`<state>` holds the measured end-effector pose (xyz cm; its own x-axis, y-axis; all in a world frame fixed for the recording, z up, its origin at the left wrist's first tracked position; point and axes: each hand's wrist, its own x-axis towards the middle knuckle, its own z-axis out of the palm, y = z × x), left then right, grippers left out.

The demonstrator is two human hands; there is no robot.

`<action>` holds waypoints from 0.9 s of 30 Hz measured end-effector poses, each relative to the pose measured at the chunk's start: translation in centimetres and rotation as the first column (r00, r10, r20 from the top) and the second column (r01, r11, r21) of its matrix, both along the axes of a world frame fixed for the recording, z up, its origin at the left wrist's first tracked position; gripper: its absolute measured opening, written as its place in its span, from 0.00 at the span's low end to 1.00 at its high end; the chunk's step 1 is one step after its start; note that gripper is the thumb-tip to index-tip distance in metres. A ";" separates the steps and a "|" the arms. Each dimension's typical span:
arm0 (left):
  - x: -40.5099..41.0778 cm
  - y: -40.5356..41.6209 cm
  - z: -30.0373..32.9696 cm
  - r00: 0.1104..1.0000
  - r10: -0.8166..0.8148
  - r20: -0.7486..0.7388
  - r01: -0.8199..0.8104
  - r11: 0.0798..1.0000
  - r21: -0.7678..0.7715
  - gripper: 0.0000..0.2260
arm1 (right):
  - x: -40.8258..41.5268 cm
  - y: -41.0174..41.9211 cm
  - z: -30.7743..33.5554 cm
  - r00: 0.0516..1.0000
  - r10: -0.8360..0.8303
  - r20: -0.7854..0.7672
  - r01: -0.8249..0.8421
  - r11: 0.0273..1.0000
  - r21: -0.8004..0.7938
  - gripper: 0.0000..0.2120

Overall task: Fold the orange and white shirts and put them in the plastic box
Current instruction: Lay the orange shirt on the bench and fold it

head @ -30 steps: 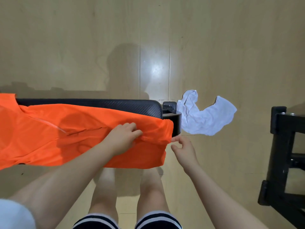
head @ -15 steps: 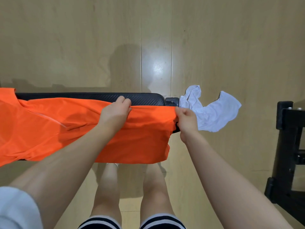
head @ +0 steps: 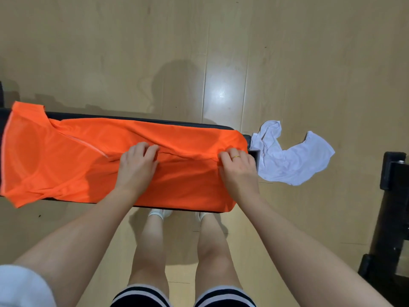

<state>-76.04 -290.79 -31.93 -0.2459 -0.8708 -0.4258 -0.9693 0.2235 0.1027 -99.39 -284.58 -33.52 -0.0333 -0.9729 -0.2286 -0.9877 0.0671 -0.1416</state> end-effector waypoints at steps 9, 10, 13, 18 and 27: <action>2.6 0.4 0.3 0.987 -0.153 0.052 0.155 0.988 -0.027 0.05 | -1.2 0.4 1.3 0.993 0.013 -0.115 0.003 0.990 0.141 0.07; 3.0 1.0 0.7 0.992 -0.128 0.009 0.128 0.991 0.033 0.06 | -0.2 0.3 1.9 0.993 0.008 -0.114 0.011 0.986 0.166 0.08; 4.6 1.8 2.3 0.989 0.065 -0.131 -0.046 0.989 0.140 0.09 | 5.0 -1.1 4.5 0.994 0.108 -0.010 -0.105 0.981 0.165 0.10; 10.8 -0.8 5.2 0.860 0.448 -0.245 -0.430 0.894 0.128 0.17 | 15.6 -5.5 7.7 0.908 0.215 0.360 -0.313 0.918 0.242 0.13; 24.9 -14.5 3.4 0.971 0.232 -0.058 -0.218 0.959 0.180 0.18 | 31.3 -14.7 5.0 0.903 -0.025 0.429 -0.154 0.914 0.376 0.12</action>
<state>-51.13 -305.26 -28.53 -0.0907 -0.8229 -0.5608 -0.9799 -0.0267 0.1977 -68.09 -299.33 -28.52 0.2112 -0.7953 -0.5682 -0.8450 0.1436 -0.5151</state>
